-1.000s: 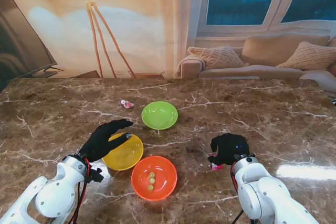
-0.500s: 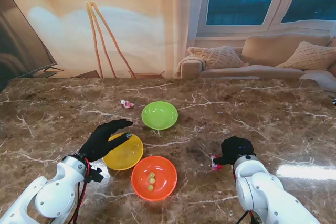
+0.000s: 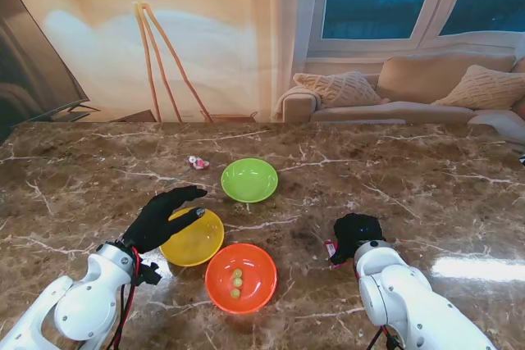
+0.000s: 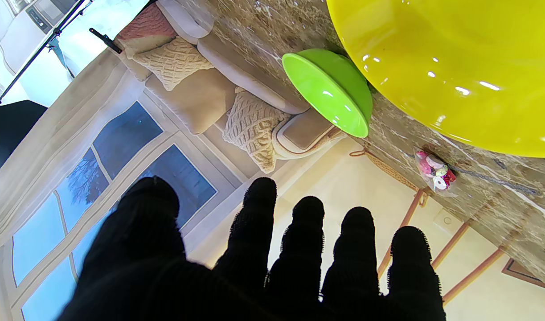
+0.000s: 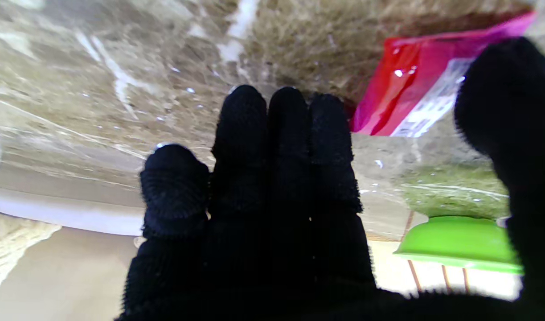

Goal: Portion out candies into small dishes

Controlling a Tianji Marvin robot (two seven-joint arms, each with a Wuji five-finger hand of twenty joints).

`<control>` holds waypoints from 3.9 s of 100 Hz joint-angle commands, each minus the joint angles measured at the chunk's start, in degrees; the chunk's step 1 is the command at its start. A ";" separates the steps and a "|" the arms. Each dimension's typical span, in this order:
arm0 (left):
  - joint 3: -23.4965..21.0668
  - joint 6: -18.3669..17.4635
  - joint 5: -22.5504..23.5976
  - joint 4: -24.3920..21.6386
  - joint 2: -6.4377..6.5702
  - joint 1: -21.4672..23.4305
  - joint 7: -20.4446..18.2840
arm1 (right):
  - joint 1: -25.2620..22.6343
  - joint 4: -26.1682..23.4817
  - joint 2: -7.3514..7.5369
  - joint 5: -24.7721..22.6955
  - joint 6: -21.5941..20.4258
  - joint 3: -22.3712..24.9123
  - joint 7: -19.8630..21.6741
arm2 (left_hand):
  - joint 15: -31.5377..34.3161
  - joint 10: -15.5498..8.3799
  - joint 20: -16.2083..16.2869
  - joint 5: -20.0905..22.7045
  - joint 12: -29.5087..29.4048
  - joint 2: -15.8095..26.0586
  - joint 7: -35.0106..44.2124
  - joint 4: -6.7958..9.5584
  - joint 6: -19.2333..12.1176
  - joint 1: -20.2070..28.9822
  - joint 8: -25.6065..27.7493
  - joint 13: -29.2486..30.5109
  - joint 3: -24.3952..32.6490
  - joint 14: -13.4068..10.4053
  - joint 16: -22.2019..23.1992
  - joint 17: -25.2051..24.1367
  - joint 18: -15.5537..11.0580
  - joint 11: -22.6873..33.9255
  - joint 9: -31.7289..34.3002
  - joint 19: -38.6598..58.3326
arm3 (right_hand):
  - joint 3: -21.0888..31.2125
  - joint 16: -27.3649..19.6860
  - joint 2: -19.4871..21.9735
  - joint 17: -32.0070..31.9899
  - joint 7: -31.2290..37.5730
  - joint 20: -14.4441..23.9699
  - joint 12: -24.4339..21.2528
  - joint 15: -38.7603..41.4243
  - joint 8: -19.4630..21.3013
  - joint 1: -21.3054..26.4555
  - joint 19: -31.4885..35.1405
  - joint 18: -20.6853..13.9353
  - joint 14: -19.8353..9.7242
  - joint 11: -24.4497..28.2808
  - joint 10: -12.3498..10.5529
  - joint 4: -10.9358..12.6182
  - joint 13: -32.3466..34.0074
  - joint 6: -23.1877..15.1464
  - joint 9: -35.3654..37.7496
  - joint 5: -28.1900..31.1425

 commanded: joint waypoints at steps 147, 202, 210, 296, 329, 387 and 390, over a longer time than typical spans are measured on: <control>0.28 0.23 0.10 0.03 -0.01 0.07 -0.19 | 12.41 20.16 -2.41 15.90 -2.40 -14.17 -11.12 | -1.02 -0.20 1.08 -0.11 -1.00 2.78 0.73 -1.07 -1.71 -0.74 0.73 -1.22 -1.32 -1.22 -0.69 0.05 0.76 -0.92 -2.01 -1.73 | -0.37 2.44 -2.74 -17.00 8.90 2.17 11.23 -3.20 -3.40 17.92 -16.55 0.88 -2.02 4.30 -4.18 -10.14 -18.68 -17.50 -14.72 -0.96; 0.14 0.35 0.03 -0.09 0.00 0.19 -0.30 | 12.10 20.98 -3.76 23.70 -6.20 -12.64 -11.56 | -0.98 -0.37 1.38 0.54 -1.00 2.77 1.14 -1.09 -2.29 -0.67 0.90 -1.07 -1.33 -1.21 -0.67 0.15 1.03 -0.87 -1.90 -1.67 | -0.50 -9.52 -7.46 7.19 13.73 -7.44 0.79 -10.08 16.92 29.01 -9.97 2.78 1.46 -0.14 -3.64 -8.00 10.75 -16.82 10.02 11.43; 0.12 0.35 0.02 -0.10 0.01 0.19 -0.33 | 12.29 21.47 -3.98 24.83 -6.77 -12.65 -11.67 | -0.98 -0.33 1.39 0.69 -1.00 2.81 1.27 -1.09 -2.36 -0.59 0.97 -1.04 -1.29 -1.23 -0.67 0.15 1.01 -0.86 -1.87 -1.69 | -0.53 -8.66 -7.62 7.49 13.72 -7.16 1.70 -7.35 16.83 29.69 -8.80 2.58 1.54 1.33 -3.66 -7.80 11.58 -16.74 11.31 11.67; 0.23 0.32 -0.10 0.01 0.01 0.06 -0.40 | 11.54 21.07 -3.75 25.52 -15.10 -9.30 -12.19 | -1.06 -0.17 1.38 1.00 -1.00 2.93 1.74 -1.13 -2.80 -0.56 1.34 -1.19 -1.35 -1.24 -0.67 0.00 1.40 -1.01 -1.93 -2.69 | 6.48 -3.44 3.10 4.86 17.72 -2.91 3.63 -3.27 -18.95 24.82 -7.21 4.04 3.52 4.46 0.64 -2.34 11.26 -11.95 12.82 6.43; 0.15 0.32 0.06 -0.03 0.00 0.16 -0.27 | 9.52 14.41 -3.75 23.16 -14.95 -3.76 -12.86 | -1.08 -0.16 1.47 0.85 -0.99 2.98 1.65 -1.11 -2.70 -0.59 1.31 -1.21 -1.34 -1.25 -0.68 0.09 1.37 -1.09 -1.97 -2.92 | 7.49 0.26 8.40 3.01 16.48 -1.29 8.27 -1.61 -12.42 23.81 -7.64 3.46 2.77 5.67 0.26 -0.82 8.75 -12.06 10.96 5.39; 0.29 0.52 -0.08 0.07 0.02 -0.08 -0.48 | 16.50 8.05 -4.66 21.87 -13.71 -5.60 -13.11 | -1.07 -0.16 1.66 0.60 -0.97 2.98 1.45 -1.12 -2.59 -0.63 1.21 -1.21 -1.35 -1.34 -0.68 0.23 1.35 -1.10 -1.95 -3.16 | 2.95 0.39 10.42 3.32 14.22 0.88 7.20 -0.24 -17.61 22.98 -4.83 3.80 2.71 4.14 -0.21 -2.87 8.94 -12.56 11.37 4.19; 0.28 0.54 -0.09 0.06 0.03 -0.08 -0.50 | 17.51 8.68 -4.87 22.37 -13.47 -6.47 -13.34 | -1.08 -0.09 1.66 0.56 -0.98 2.98 1.43 -1.12 -2.55 -0.60 1.20 -1.23 -1.34 -1.29 -0.68 0.21 1.32 -1.12 -2.00 -3.18 | 2.67 0.37 10.76 3.27 14.12 0.91 7.15 -0.15 -18.04 22.91 -4.66 3.78 2.77 4.10 -0.23 -3.02 8.96 -12.53 11.39 4.06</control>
